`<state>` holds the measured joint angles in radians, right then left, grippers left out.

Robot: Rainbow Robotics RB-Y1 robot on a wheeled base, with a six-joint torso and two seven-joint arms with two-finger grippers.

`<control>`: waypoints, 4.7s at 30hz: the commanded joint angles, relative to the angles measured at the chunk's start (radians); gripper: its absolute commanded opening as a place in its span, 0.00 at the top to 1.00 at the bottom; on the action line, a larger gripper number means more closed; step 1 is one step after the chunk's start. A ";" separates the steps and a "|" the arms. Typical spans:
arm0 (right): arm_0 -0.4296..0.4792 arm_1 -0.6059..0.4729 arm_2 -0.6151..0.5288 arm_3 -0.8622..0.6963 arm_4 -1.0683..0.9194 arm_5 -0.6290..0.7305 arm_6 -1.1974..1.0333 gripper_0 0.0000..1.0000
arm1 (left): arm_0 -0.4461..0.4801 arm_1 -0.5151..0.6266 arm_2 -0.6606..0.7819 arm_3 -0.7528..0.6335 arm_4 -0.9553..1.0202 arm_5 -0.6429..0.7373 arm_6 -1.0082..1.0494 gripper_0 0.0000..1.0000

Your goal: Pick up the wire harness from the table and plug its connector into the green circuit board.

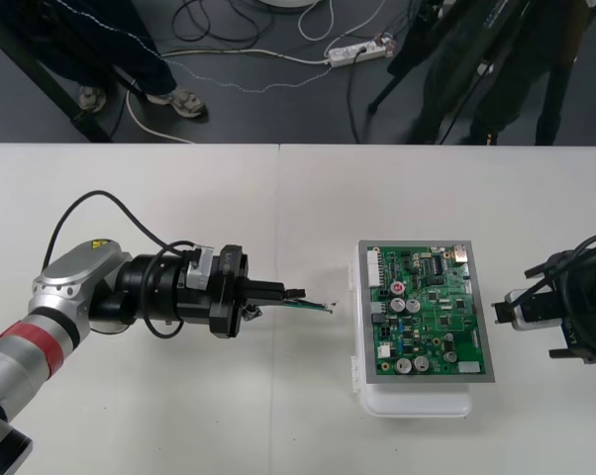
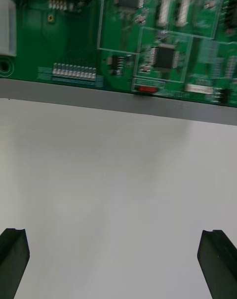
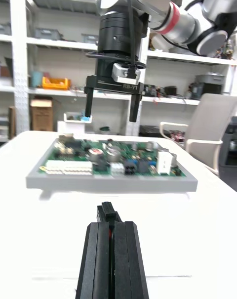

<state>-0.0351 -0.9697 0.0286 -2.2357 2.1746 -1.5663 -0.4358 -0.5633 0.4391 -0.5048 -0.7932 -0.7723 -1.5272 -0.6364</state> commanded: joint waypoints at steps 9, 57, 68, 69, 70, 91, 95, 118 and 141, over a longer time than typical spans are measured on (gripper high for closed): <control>0.007 0.054 0.100 0.030 0.086 -0.004 -0.093 0.00 | -0.130 0.012 -0.150 0.109 0.071 -0.044 -0.085 1.00; -0.098 0.152 0.225 0.033 0.225 -0.004 -0.187 0.00 | -0.133 -0.161 -0.152 0.106 0.050 0.048 -0.089 1.00; -0.115 0.169 0.225 0.088 0.208 -0.004 -0.147 0.00 | -0.145 -0.163 -0.156 0.106 0.031 0.084 -0.080 1.00; -0.115 0.169 0.225 0.088 0.206 -0.004 -0.144 0.00 | -0.147 -0.163 -0.158 0.106 0.031 0.087 -0.080 1.00; -0.115 0.169 0.225 0.088 0.203 -0.004 -0.141 0.00 | -0.147 -0.163 -0.161 0.103 0.031 0.088 -0.080 1.00; -0.132 0.172 0.225 0.088 0.175 -0.004 -0.008 0.00 | -0.144 -0.163 -0.205 0.052 0.060 0.104 -0.078 1.00; -0.131 0.172 0.225 0.088 0.174 -0.004 -0.011 0.00 | -0.144 -0.163 -0.205 0.046 0.060 0.104 -0.078 1.00; -0.132 0.174 0.225 0.100 0.160 -0.004 -0.070 0.00 | -0.142 -0.158 -0.209 0.046 0.044 0.099 -0.071 1.00; -0.138 0.174 0.226 0.100 0.146 -0.004 -0.126 0.00 | -0.141 -0.163 -0.210 0.045 0.031 0.101 -0.066 1.00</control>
<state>-0.1427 -0.8046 0.2419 -2.1246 2.3379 -1.5667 -0.5066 -0.6659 0.3016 -0.6898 -0.7138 -0.7413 -1.4431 -0.6428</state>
